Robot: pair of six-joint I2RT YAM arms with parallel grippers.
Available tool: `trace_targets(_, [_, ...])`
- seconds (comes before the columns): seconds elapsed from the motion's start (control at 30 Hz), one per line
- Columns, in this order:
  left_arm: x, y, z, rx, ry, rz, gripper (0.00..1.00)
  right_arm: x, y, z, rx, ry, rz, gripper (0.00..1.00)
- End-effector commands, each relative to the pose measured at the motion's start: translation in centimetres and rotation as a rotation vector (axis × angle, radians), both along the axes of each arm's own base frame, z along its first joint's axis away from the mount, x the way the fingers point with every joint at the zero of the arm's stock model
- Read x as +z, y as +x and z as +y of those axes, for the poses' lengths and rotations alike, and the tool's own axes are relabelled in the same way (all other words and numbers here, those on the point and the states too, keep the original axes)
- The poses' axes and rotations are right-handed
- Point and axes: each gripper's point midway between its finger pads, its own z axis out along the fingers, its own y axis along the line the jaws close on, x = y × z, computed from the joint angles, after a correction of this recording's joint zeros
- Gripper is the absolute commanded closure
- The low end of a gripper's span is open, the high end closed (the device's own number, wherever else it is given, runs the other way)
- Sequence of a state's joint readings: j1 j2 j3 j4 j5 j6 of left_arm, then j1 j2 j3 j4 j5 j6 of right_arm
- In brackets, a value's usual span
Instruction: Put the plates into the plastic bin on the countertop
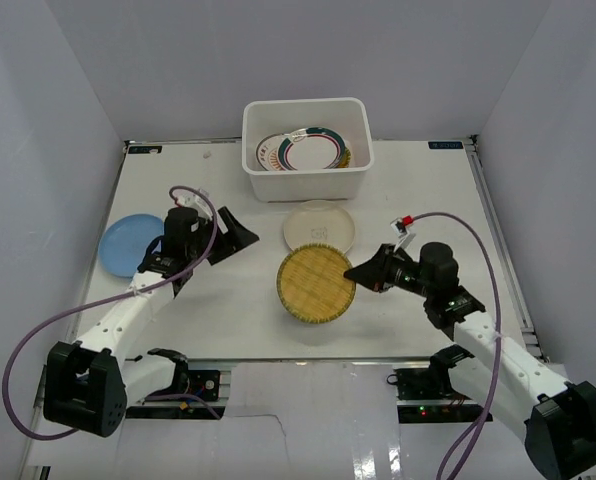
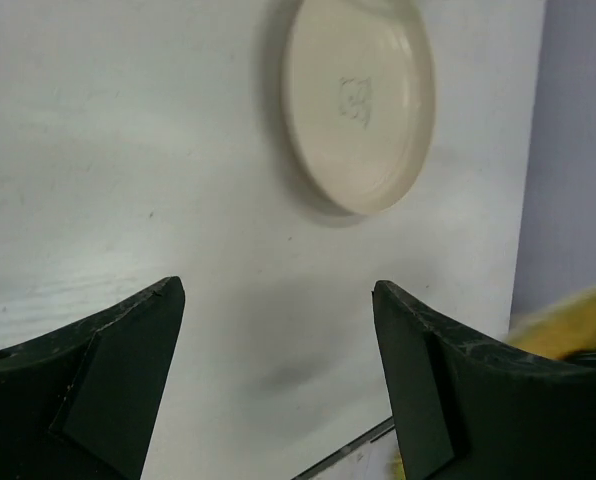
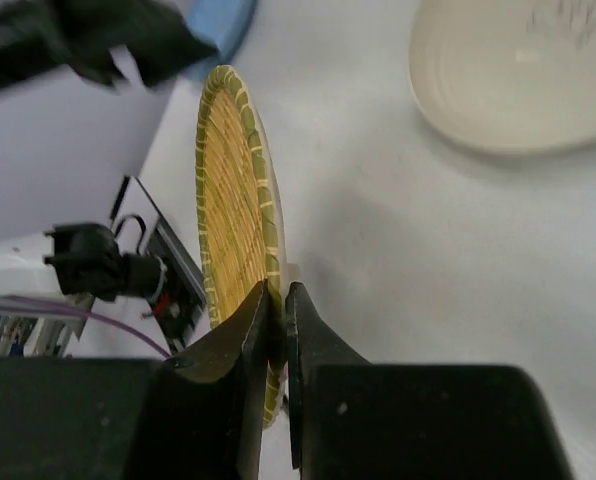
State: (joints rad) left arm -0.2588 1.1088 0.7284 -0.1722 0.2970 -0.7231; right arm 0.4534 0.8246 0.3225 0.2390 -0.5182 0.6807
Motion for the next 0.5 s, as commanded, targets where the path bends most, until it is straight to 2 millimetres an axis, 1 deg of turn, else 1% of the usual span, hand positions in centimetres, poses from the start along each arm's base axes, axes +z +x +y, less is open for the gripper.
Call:
trace_targets(0.0, [-2.7, -2.5, 0.4, 0.004, -0.012, 0.058, 0.14, 10.1, 3.9, -0.5, -0.099, 0.09, -0.215, 0.92])
trace_targets(0.03, [-3.2, -3.1, 0.3, 0.008, -0.029, 0.073, 0.14, 11.2, 4.8, -0.7, -0.121, 0.095, -0.232, 0.92])
trace_targets(0.07, [-4.1, -3.8, 0.4, 0.007, -0.036, 0.082, 0.14, 13.4, 6.2, -0.8, -0.148, 0.105, -0.263, 0.92])
trace_targets(0.1, [-4.5, -4.1, 0.4, 0.008, -0.045, 0.089, 0.14, 14.4, 7.4, -1.3, -0.183, 0.106, -0.279, 0.92])
trace_targets(0.13, [-4.5, -4.2, 0.2, 0.006, -0.063, 0.088, 0.14, 14.8, 9.4, -1.6, -0.236, 0.101, -0.288, 0.92])
trace_targets(0.17, [-4.6, -4.4, 0.2, 0.006, -0.072, 0.085, 0.14, 15.7, 10.6, -1.9, -0.27, 0.104, -0.305, 0.92])
trace_targets(0.2, [-5.3, -4.8, 0.2, 0.006, -0.074, 0.101, 0.14, 18.4, 12.1, -2.4, -0.308, 0.119, -0.358, 0.92])
trace_targets(0.23, [-5.2, -4.7, 0.0, 0.008, -0.093, 0.096, 0.14, 17.8, 14.9, -2.7, -0.367, 0.09, -0.346, 0.92])
trace_targets(0.27, [-5.4, -4.7, -0.1, 0.008, -0.105, 0.1, 0.14, 18.1, 16.5, -3.0, -0.411, 0.068, -0.356, 0.92])
trace_targets(0.3, [-6.1, -4.9, -0.3, 0.009, -0.114, 0.124, 0.14, 20.7, 18.3, -3.1, -0.445, 0.073, -0.405, 0.92])
trace_targets(0.33, [-5.9, -4.7, -0.7, -0.001, -0.136, 0.112, 0.14, 21.0, 20.0, -3.2, -0.478, 0.057, -0.411, 0.92])
trace_targets(0.37, [-6.3, -4.4, -1.0, 0.002, -0.151, 0.127, 0.14, 18.7, 22.8, -2.6, -0.486, 0.016, -0.356, 0.92])
trace_targets(0.4, [-6.0, -4.1, -1.6, -0.008, -0.157, 0.115, 0.14, 21.3, 24.4, -2.2, -0.493, 0.038, -0.399, 0.92])
trace_targets(0.43, [-6.2, -3.8, -1.7, 0.0, -0.155, 0.119, 0.14, 18.8, 27.0, -1.4, -0.491, 0.005, -0.355, 0.92])
trace_targets(0.47, [-6.3, -3.5, -1.9, 0.0, -0.155, 0.122, 0.14, 18.8, 28.3, -1.0, -0.493, 0.002, -0.351, 0.92])
